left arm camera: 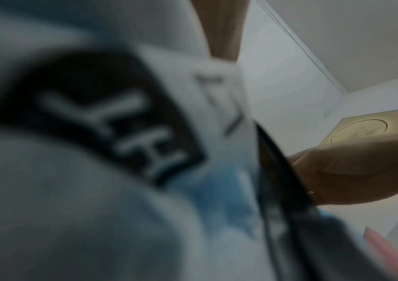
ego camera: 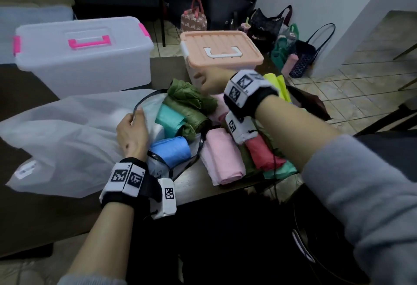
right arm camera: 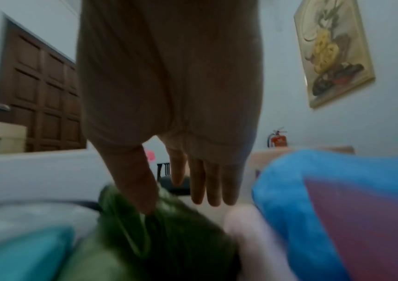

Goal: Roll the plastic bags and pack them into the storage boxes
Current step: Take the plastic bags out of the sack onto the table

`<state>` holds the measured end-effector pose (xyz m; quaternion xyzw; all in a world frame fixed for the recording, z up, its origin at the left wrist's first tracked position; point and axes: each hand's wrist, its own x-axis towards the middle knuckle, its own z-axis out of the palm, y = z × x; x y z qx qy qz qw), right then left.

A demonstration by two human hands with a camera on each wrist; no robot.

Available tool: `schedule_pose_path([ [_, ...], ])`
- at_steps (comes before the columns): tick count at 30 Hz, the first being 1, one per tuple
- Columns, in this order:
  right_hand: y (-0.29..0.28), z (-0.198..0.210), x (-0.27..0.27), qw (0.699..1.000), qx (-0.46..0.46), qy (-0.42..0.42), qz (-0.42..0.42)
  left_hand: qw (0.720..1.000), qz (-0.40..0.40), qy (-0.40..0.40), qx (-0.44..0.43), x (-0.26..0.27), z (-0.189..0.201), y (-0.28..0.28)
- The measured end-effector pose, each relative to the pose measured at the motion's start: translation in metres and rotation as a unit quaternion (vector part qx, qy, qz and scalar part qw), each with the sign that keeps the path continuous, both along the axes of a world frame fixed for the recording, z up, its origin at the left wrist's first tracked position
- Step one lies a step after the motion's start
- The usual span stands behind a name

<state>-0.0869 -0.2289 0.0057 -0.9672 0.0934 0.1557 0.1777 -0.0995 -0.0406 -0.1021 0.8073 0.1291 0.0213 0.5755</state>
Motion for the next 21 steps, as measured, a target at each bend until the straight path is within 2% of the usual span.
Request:
schedule_pose_path([
  [3, 0.005, -0.029, 0.001, 0.999, 0.004, 0.038, -0.015, 1.000, 0.009, -0.003, 0.014, -0.004, 0.000, 0.002],
  [6, 0.006, -0.046, -0.001, 0.999, -0.014, 0.017, -0.023, 0.999, 0.027, -0.001, 0.032, -0.006, 0.000, 0.005],
  [9, 0.006, -0.050, 0.000, 0.998, -0.056, 0.005, -0.033, 0.999, 0.040, -0.004, 0.033, -0.006, -0.001, 0.007],
  [13, 0.001, -0.049, -0.004, 0.998, -0.038, 0.046, -0.036, 0.997, 0.061, 0.004, 0.037, -0.005, -0.004, 0.012],
  [21, 0.019, -0.063, -0.013, 0.997, -0.004, 0.064, -0.045, 0.997, 0.069, -0.001, 0.027, -0.008, -0.005, 0.029],
])
